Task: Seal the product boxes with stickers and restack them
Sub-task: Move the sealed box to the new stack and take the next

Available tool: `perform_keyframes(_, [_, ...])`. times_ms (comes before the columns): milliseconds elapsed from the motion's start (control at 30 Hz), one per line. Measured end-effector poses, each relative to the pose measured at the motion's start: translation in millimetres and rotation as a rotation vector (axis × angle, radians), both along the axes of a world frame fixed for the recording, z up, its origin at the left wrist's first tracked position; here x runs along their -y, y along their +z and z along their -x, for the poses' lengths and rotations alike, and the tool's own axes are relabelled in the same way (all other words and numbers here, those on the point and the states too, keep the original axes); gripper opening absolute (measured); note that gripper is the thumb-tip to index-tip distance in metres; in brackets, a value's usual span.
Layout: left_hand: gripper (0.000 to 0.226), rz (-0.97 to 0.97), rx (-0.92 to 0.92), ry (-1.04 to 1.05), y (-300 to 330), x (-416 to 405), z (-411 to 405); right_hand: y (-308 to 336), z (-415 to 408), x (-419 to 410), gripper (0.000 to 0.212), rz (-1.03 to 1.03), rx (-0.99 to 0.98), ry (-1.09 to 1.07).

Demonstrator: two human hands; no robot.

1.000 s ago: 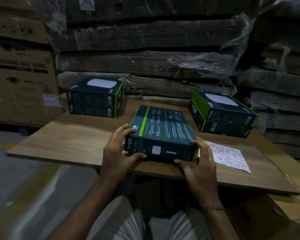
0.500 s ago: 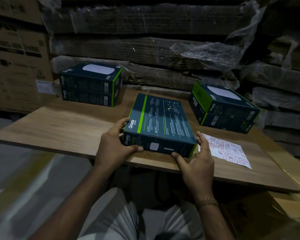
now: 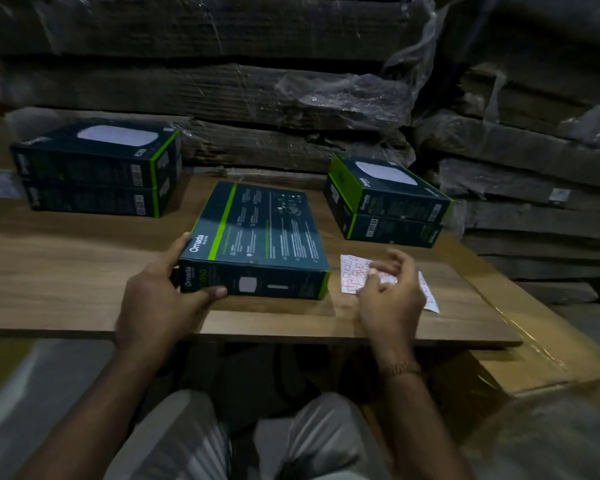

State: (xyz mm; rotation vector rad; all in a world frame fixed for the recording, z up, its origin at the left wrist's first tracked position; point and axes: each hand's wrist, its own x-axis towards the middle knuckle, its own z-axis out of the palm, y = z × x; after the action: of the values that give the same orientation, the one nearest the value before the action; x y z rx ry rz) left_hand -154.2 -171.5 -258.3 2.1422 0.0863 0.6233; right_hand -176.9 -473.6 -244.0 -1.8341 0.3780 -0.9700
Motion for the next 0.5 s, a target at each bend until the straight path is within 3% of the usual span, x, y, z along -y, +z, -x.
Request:
perform_keyframes(133, [0.110,-0.037,-0.038,0.067,0,6,2,2,-24,48,0.038,0.233,-0.098,-0.125])
perform_keyframes(300, [0.119,-0.115,0.002,0.103,0,15,1,-11,-39,69,0.046,0.467,-0.263,-0.104])
perform_keyframes(400, [0.128,-0.319,0.243,0.091,6,47,18,-15,-41,64,0.055,0.617,-0.328,-0.087])
perform_keyframes(500, [0.100,-0.432,0.542,-0.322,15,103,34,-15,-41,61,0.052,0.683,-0.310,-0.118])
